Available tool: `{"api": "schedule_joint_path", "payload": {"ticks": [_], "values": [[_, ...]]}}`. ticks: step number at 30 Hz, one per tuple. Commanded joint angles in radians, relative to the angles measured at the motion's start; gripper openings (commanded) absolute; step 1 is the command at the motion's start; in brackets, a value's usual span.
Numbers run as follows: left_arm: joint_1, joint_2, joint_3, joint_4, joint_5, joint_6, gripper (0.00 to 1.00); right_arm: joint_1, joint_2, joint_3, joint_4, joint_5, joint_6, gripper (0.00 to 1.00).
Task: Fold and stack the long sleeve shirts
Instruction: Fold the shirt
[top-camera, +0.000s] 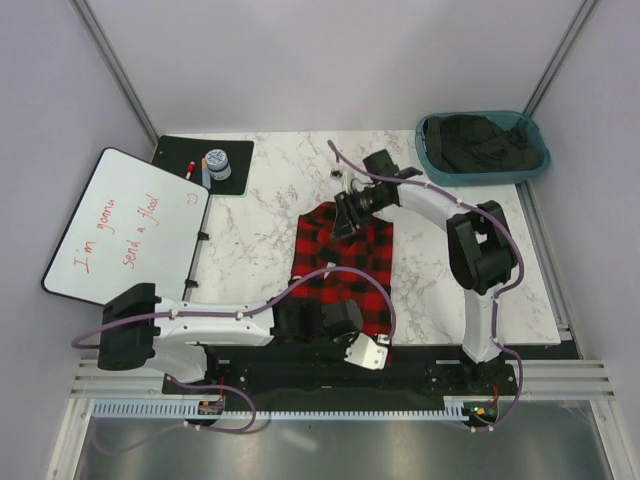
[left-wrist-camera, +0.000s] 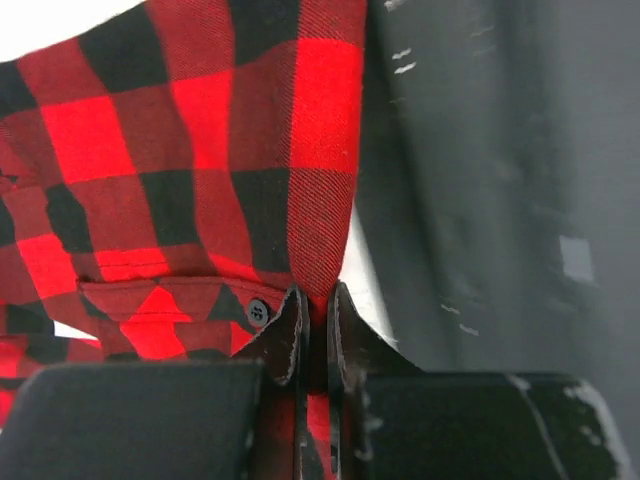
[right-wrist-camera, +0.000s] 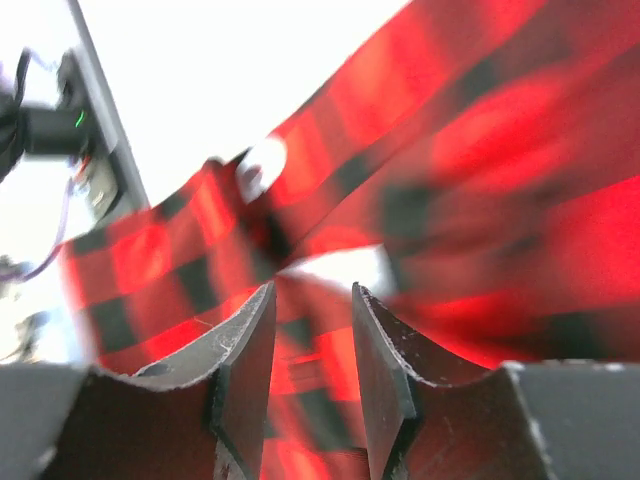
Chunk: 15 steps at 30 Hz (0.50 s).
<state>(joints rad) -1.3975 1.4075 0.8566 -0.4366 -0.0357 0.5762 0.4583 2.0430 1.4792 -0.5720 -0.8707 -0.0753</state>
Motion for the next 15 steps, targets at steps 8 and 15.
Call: {"api": "schedule_joint_path", "payload": {"ticks": [8, 15], "values": [[0.081, 0.034, 0.403, -0.447, 0.341, -0.148, 0.02, -0.102, 0.192, 0.378, -0.154, 0.191, -0.224, 0.43], [0.308, 0.154, 0.565, -0.485, 0.366, 0.057, 0.02, -0.086, 0.247, 0.297, -0.146, 0.182, -0.276, 0.37]]}}
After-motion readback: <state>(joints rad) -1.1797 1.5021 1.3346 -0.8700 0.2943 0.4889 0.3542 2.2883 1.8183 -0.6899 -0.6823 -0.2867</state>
